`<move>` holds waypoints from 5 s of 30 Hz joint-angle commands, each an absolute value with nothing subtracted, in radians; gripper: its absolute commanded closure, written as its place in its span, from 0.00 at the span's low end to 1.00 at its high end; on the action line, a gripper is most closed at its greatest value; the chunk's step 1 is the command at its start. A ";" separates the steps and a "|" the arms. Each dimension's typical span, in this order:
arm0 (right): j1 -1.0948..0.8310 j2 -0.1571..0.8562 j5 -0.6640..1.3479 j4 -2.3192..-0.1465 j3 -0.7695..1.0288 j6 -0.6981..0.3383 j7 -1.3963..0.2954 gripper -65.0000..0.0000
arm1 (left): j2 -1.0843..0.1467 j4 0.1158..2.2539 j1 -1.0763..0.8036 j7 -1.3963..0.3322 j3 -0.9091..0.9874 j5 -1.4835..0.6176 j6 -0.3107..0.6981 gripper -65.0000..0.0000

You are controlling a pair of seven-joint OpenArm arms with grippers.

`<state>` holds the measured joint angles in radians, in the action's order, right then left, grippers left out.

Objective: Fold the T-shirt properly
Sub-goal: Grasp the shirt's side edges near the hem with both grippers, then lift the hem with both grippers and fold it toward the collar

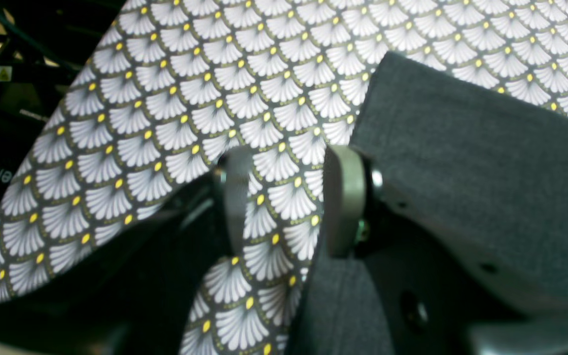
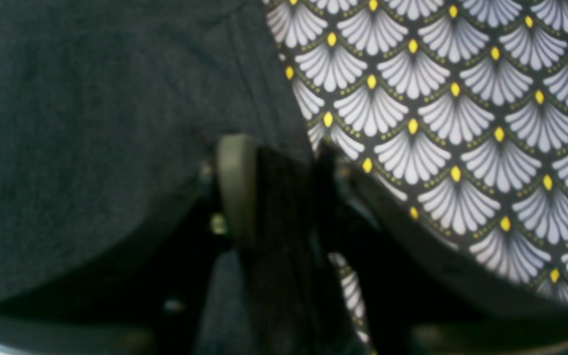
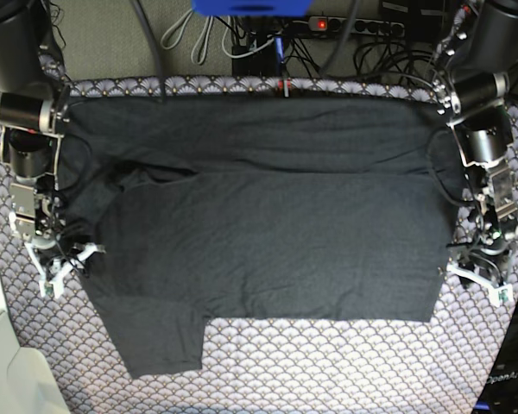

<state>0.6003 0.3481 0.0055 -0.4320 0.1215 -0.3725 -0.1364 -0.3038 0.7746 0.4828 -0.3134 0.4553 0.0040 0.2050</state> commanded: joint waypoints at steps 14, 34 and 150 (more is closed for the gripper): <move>0.587 0.352 0.002 -0.447 0.128 -0.372 -0.157 1.00 | -0.320 0.785 0.527 -0.282 0.453 0.007 0.203 0.62; 0.463 0.337 0.005 -0.717 0.130 -0.375 -0.236 1.00 | -0.357 0.191 0.862 0.042 0.219 0.001 0.193 0.62; 0.090 0.380 0.148 -1.423 0.329 -0.453 -0.407 1.00 | -0.300 1.032 0.386 -0.513 0.489 -0.170 0.203 0.99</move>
